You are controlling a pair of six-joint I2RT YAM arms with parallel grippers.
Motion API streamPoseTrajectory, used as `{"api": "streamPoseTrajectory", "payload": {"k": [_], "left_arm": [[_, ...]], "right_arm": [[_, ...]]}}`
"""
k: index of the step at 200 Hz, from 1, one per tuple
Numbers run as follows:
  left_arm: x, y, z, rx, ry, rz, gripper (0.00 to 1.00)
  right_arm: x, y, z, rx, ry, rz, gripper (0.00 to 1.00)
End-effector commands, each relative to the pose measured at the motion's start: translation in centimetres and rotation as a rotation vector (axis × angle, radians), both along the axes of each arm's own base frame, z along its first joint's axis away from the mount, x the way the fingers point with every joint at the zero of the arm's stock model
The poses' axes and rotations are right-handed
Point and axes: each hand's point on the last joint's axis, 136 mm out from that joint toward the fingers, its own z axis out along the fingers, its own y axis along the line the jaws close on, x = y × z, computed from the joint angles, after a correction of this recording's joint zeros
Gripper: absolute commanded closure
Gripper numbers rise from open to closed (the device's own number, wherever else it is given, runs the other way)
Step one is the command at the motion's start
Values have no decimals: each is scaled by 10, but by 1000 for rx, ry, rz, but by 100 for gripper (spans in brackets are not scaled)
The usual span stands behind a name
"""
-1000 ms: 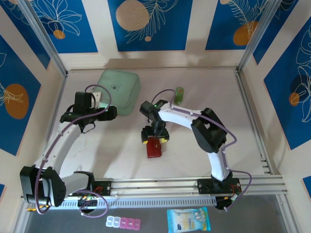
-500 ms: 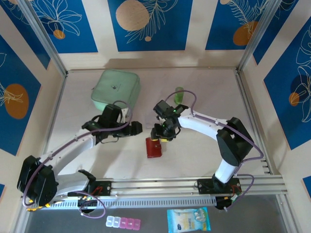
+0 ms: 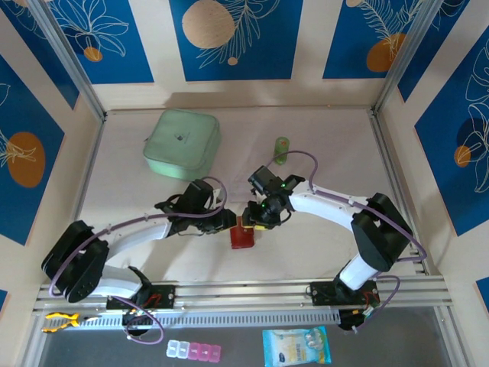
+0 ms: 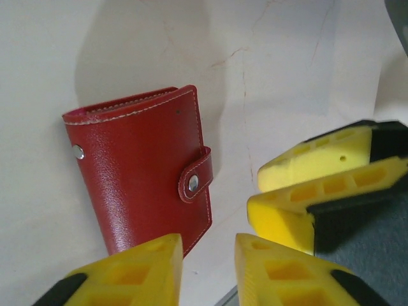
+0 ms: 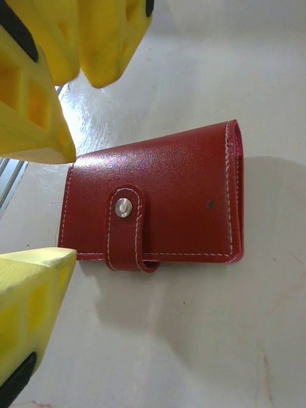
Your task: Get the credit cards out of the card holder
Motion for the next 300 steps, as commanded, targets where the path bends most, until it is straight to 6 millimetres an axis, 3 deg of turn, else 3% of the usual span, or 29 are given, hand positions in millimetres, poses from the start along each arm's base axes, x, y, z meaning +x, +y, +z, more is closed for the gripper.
{"api": "streamPoseTrajectory", "payload": {"k": [1, 56, 134, 300], "left_arm": [[-10, -6, -10, -33, 61, -13, 79], [-18, -2, -34, 1, 135, -15, 93], [-9, -4, -39, -75, 180, 34, 99], [-1, 13, -53, -135, 229, 168, 100]], "right_arm": [[-6, 10, 6, 50, 13, 3, 60], [-10, 12, -5, -102, -32, 64, 63], [-4, 6, -10, -204, -54, 71, 64], [10, 19, -23, -229, -29, 127, 66]]}}
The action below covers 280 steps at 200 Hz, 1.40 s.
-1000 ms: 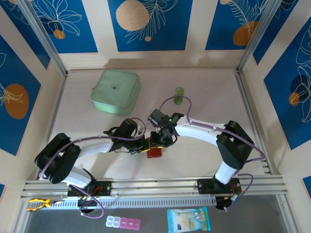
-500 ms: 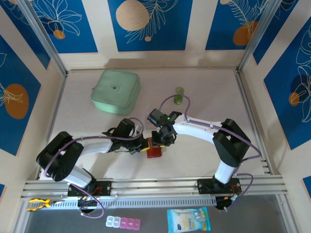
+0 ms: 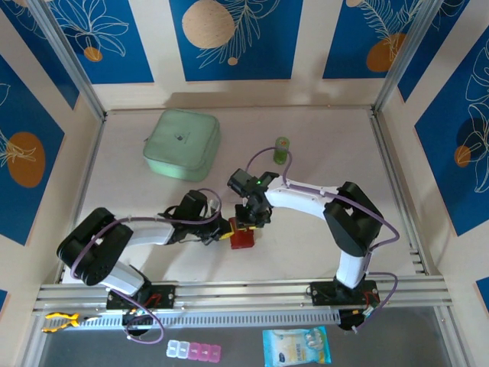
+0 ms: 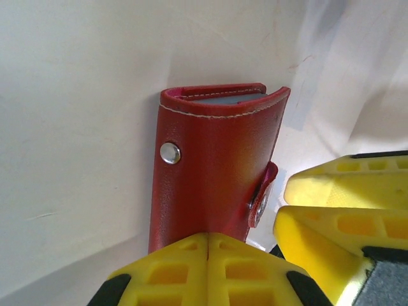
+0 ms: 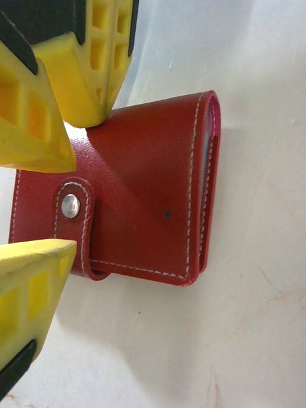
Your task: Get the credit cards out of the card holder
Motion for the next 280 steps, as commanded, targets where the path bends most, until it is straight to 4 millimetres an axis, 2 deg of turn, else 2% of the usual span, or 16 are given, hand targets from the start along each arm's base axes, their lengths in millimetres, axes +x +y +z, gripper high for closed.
{"api": "streamPoseTrajectory", "payload": {"k": [1, 114, 206, 250, 280], "left_arm": [[-2, 4, -6, -7, 29, 18, 100], [-7, 8, -22, 2, 86, 39, 100], [-11, 14, -29, 28, 94, 46, 100], [-15, 18, -34, 39, 105, 53, 100], [-19, 21, -38, 48, 117, 59, 100]], "right_arm": [[1, 3, 1, -13, 13, 19, 66], [-17, -7, -33, -179, 50, 56, 65], [-23, -9, -38, -183, 35, 34, 82], [-20, -14, -28, -175, -2, 14, 91], [-18, -19, -22, -178, -23, -2, 92]]}}
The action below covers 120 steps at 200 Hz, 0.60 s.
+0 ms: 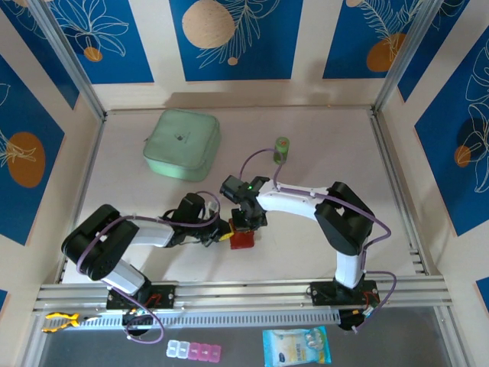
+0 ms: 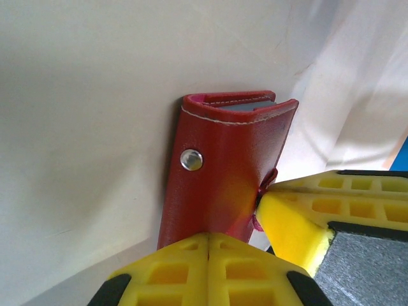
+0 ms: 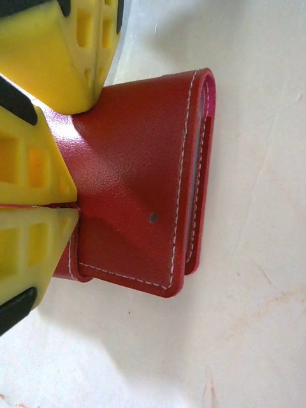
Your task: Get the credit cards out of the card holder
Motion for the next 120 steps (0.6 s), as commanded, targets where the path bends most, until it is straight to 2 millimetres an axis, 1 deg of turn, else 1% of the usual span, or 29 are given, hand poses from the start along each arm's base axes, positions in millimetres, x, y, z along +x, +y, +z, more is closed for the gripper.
{"api": "streamPoseTrajectory", "payload": {"k": [1, 14, 18, 25, 84, 109, 120], "left_arm": [[-18, 20, -29, 90, 101, 32, 100], [-18, 21, -30, 92, 102, 35, 100], [-19, 21, -30, 93, 105, 36, 100], [-19, 21, -30, 92, 104, 37, 100], [-24, 27, -35, 105, 117, 50, 100], [-26, 28, -36, 107, 122, 50, 100], [-24, 27, -33, 100, 112, 50, 100]], "right_arm": [[-14, -19, -8, -75, 27, -13, 92], [-13, -23, -6, -74, 16, -21, 94], [-13, -24, -5, -74, 12, -25, 98], [-12, -26, -3, -71, 9, -34, 100], [-10, -46, 3, -51, -9, -94, 100], [-11, -50, 3, -17, -7, -116, 100], [-10, -51, 3, -8, -6, -122, 100]]}}
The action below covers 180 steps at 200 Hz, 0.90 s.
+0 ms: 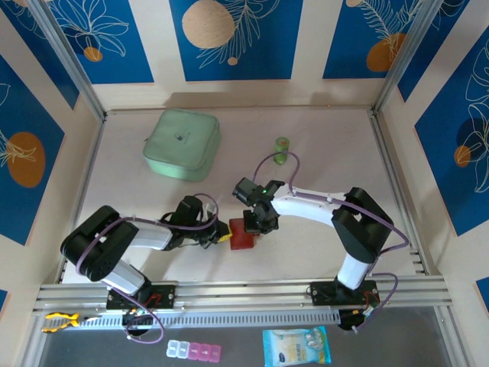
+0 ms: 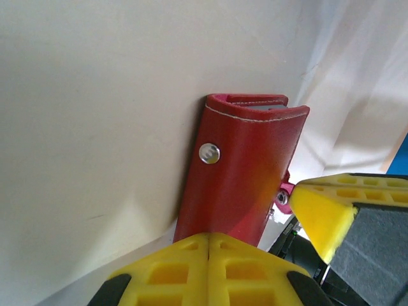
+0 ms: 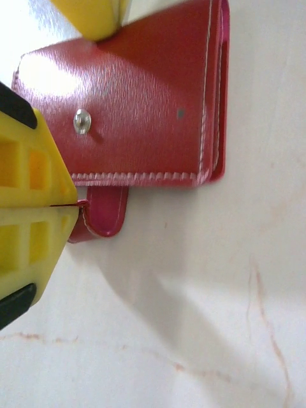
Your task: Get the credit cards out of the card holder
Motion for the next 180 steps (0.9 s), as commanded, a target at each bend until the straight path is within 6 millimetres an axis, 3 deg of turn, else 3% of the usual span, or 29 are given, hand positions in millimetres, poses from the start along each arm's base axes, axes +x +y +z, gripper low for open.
{"api": "streamPoseTrajectory", "payload": {"k": [1, 34, 65, 97, 180], "left_arm": [[-21, 22, -29, 104, 113, 31, 100], [-16, 19, -16, 121, 77, -1, 100], [-9, 14, 1, 111, 35, -18, 100], [-2, 9, 15, 99, 4, -31, 100], [9, 1, 28, 80, -36, -34, 95]], "right_arm": [[-4, -13, 1, -13, 13, -35, 100], [-2, -22, 3, -16, 7, -59, 100], [0, -23, 3, 26, 15, -84, 85], [-1, -13, 2, 113, 41, -90, 78], [-1, -3, -14, 181, 87, -98, 77]]}}
